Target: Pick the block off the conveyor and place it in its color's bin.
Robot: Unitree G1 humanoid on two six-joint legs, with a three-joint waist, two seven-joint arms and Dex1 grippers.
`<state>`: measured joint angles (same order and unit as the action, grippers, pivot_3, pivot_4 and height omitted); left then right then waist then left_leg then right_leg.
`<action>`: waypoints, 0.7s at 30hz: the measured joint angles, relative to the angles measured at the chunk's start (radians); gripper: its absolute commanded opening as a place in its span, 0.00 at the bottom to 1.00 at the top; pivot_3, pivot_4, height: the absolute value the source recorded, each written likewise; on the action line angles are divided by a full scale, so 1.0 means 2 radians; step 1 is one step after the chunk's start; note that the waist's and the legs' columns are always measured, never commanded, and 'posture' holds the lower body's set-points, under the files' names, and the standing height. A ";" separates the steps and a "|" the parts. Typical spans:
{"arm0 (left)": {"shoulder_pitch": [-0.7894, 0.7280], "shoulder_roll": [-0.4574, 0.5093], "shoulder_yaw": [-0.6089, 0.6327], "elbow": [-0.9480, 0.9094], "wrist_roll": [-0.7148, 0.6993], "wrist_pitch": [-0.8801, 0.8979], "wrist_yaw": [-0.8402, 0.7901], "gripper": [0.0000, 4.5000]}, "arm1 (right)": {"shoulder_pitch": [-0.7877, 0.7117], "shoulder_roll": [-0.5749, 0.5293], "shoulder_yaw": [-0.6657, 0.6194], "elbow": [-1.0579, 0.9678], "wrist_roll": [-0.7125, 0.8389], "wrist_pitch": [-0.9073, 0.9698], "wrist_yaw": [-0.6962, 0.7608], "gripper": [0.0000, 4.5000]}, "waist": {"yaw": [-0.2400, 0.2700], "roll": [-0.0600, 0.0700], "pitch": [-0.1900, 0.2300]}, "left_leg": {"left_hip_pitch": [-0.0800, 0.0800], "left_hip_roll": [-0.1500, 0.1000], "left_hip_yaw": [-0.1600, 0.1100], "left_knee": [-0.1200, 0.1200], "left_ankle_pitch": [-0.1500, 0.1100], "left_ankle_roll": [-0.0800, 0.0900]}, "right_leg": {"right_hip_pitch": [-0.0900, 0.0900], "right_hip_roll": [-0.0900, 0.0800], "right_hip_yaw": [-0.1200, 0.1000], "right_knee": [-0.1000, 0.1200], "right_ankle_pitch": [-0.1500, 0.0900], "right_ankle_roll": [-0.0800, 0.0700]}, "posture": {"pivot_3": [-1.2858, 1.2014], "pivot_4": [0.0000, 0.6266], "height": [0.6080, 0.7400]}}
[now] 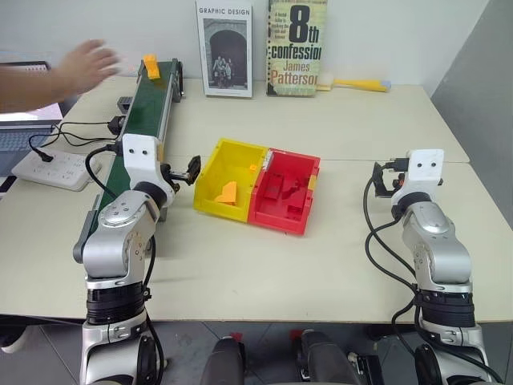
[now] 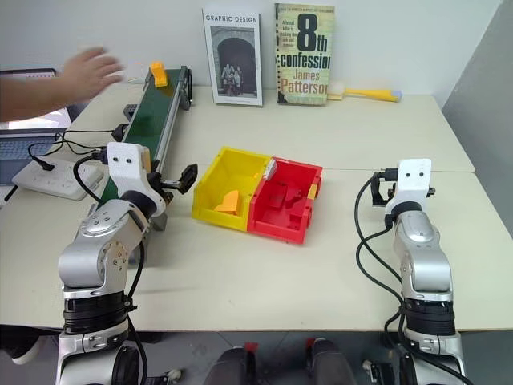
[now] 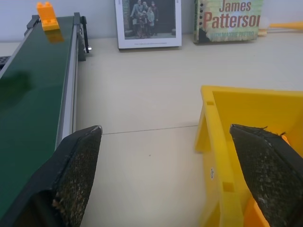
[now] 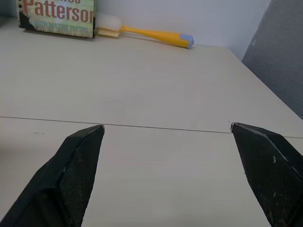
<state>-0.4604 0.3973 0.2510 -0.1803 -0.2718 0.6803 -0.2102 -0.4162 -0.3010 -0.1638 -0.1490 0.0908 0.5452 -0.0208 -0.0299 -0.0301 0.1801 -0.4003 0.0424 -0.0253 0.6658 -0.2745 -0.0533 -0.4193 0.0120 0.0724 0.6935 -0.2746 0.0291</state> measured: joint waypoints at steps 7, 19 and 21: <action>0.004 -0.002 0.008 0.000 0.005 -0.010 0.021 1.00 | -0.003 -0.001 0.000 0.001 0.000 0.000 0.002 1.00 | 0.000 0.000 0.000 | 0.000 0.000 0.000 0.000 0.000 0.000 | 0.000 0.000 0.000 0.000 0.000 0.000 | 0.52 0.24 1.00; 0.004 0.009 0.070 0.019 0.019 -0.040 0.070 1.00 | -0.041 -0.037 0.007 -0.005 0.078 0.021 0.139 1.00 | 0.000 0.000 0.000 | 0.000 0.000 0.000 0.000 0.000 0.000 | 0.000 0.000 0.000 -0.001 0.000 0.000 | 0.52 0.24 1.00; 0.004 0.012 0.074 0.029 0.019 -0.040 0.068 1.00 | -0.048 -0.047 0.017 -0.024 0.115 0.039 0.191 1.00 | 0.000 0.000 0.000 | 0.000 0.000 0.000 0.000 0.000 0.000 | 0.000 0.000 -0.001 -0.001 0.000 0.000 | 0.52 0.24 1.00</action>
<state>-0.4524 0.4215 0.3988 -0.1218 -0.2343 0.5998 -0.0743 -0.5114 -0.3959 -0.1303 -0.1976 0.3203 0.6225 0.3622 -0.0306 -0.0301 0.1802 -0.4002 0.0430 -0.0262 0.6653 -0.2747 -0.0530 -0.4186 0.0123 0.0711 0.6919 -0.2746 0.0291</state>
